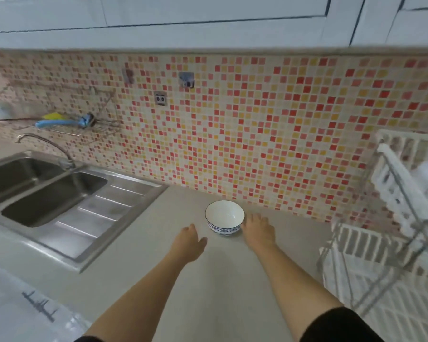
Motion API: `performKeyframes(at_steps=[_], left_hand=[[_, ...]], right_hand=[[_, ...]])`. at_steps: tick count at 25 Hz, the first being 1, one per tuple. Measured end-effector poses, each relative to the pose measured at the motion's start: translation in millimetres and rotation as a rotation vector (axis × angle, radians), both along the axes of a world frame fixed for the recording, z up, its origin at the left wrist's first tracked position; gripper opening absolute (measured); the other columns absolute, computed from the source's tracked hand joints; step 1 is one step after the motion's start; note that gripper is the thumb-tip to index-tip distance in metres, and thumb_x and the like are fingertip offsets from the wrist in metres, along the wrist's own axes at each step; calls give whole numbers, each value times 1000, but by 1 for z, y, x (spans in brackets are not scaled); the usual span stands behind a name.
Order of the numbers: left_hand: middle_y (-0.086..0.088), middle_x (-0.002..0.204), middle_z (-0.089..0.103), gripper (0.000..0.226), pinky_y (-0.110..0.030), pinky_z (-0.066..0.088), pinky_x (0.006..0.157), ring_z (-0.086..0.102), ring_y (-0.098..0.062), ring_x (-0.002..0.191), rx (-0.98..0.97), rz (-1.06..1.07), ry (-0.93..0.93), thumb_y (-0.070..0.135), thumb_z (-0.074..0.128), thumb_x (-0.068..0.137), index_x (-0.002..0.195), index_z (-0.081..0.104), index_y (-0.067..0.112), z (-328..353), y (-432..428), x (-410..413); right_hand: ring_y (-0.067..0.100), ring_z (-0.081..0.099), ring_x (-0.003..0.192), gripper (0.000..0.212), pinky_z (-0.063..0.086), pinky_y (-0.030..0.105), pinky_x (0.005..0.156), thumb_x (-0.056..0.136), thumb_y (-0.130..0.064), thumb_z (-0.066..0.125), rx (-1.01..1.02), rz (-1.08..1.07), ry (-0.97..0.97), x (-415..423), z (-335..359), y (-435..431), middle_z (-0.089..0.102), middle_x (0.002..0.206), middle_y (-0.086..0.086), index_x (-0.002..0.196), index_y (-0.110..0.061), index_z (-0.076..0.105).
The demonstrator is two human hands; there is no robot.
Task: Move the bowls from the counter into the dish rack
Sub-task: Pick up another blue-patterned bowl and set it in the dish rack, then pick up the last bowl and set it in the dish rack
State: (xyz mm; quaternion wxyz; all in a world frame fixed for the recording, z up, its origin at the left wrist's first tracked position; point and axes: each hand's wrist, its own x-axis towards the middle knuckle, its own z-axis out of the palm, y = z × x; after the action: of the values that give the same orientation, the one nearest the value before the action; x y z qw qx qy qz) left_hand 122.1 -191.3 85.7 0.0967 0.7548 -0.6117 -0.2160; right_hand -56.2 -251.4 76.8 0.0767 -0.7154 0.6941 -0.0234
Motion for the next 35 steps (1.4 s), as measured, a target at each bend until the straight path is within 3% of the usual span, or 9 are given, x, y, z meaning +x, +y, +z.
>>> performKeyframes(at_steps=[7,10,13,19,23,26,29,35], left_hand=[[-20,142,44,61,-35,37,104,44,-32,131,64,78,133,41,38,97,141,28,0,-62,-108,-9],[-20,147,38,73,-35,35,107,40,-31,135,86,137,200,45,39,96,148,14,0,-83,-143,-11],[-20,145,41,75,-34,36,105,42,-32,133,127,172,259,40,43,95,149,7,1,-96,-160,-13],[-24,122,60,60,-39,50,92,59,-38,112,128,244,400,15,54,86,138,28,-1,-112,-177,-14],[-25,112,62,51,-44,56,85,62,-40,104,94,263,458,6,54,81,129,39,-1,-115,-164,-11],[-24,112,61,51,-47,57,83,62,-40,101,44,247,497,3,52,80,129,38,0,-101,-142,-10],[-24,117,58,54,-46,56,83,59,-41,105,-33,221,537,-1,50,81,133,36,3,-71,-111,-10],[-19,122,58,62,-48,54,88,57,-39,109,-226,166,577,-8,47,78,137,35,8,-4,-13,-18]], right_hand=[[27,48,124,58,40,35,99,97,-49,36,43,-110,-81,8,-68,-104,45,140,11,140,-10,35],[27,48,125,61,41,35,100,97,-47,36,39,-130,-113,15,-84,-140,43,142,13,144,-8,29],[25,51,122,54,44,32,96,97,-41,40,30,-132,-159,21,-94,-158,44,139,10,142,-11,31],[29,45,133,72,41,36,106,92,-7,50,213,-200,-306,25,-112,-172,38,150,13,152,-11,10],[26,41,137,72,37,31,108,93,-4,49,208,-204,-309,24,-107,-149,34,153,11,152,-9,9],[25,49,129,71,43,31,102,92,-2,48,157,-229,-340,24,-92,-120,45,145,10,152,-10,10],[25,58,116,69,49,33,92,88,2,47,96,-258,-439,25,-68,-86,56,131,10,148,-12,17],[24,56,112,60,49,33,88,87,4,41,-106,-246,-643,17,0,27,55,129,9,143,-14,27]])
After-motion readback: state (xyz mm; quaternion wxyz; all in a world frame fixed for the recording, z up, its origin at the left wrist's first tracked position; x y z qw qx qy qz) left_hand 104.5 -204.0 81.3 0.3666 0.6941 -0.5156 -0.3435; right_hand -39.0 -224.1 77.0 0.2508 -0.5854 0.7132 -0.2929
